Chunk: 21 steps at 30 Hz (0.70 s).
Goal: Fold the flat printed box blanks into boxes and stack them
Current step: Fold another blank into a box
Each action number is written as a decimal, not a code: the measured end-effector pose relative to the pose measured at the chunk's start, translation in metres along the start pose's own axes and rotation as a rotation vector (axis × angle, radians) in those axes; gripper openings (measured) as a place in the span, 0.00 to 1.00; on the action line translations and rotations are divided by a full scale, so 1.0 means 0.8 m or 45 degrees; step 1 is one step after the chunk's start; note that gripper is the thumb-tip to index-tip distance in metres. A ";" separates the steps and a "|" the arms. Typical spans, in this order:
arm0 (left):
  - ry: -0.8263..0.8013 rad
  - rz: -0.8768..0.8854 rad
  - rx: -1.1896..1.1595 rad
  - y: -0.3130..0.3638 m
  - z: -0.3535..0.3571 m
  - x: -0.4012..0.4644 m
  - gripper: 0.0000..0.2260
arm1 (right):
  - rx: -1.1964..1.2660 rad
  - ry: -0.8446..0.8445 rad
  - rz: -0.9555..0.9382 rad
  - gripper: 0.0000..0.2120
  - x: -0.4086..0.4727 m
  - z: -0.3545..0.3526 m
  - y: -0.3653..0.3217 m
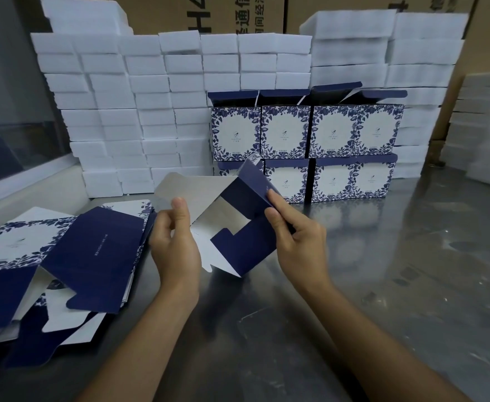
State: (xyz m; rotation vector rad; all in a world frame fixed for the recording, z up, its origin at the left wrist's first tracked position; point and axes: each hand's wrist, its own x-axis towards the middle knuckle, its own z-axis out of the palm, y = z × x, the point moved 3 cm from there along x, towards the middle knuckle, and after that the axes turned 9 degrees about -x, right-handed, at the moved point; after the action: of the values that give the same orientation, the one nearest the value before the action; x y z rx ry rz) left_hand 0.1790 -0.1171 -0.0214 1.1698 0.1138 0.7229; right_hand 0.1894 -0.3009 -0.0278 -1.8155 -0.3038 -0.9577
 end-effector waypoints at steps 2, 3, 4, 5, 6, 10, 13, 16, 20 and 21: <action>0.007 -0.005 -0.005 0.002 0.000 0.000 0.19 | -0.034 -0.013 0.004 0.18 0.000 0.001 0.001; 0.017 -0.008 -0.011 0.004 -0.001 0.001 0.20 | -0.046 -0.026 0.010 0.19 -0.001 0.001 0.001; 0.033 -0.015 -0.023 0.005 -0.003 0.002 0.21 | -0.052 -0.037 0.015 0.20 -0.002 0.002 0.001; 0.053 -0.030 -0.041 0.005 -0.005 0.004 0.22 | -0.047 -0.046 0.018 0.21 -0.002 0.003 0.002; 0.073 -0.049 -0.058 0.004 -0.008 0.007 0.23 | -0.038 -0.050 0.024 0.21 -0.002 0.003 0.002; 0.114 -0.079 -0.072 0.001 -0.013 0.012 0.22 | -0.046 -0.036 0.028 0.21 -0.002 0.004 0.002; 0.099 -0.075 -0.062 0.000 -0.011 0.011 0.22 | -0.041 -0.034 0.020 0.17 -0.001 0.002 0.003; 0.086 -0.033 -0.027 0.001 -0.009 0.008 0.21 | -0.050 -0.011 0.020 0.14 0.001 0.000 0.006; 0.044 0.094 0.026 0.003 -0.007 0.007 0.17 | -0.110 -0.048 -0.021 0.12 0.002 0.001 0.004; 0.022 0.146 0.047 0.004 -0.006 0.007 0.16 | -0.116 -0.071 -0.028 0.13 0.001 0.001 0.004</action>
State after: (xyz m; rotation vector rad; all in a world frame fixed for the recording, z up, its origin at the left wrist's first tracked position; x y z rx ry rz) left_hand 0.1797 -0.1096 -0.0193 1.2130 0.0752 0.8349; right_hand 0.1922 -0.3014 -0.0295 -1.9277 -0.3201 -0.9510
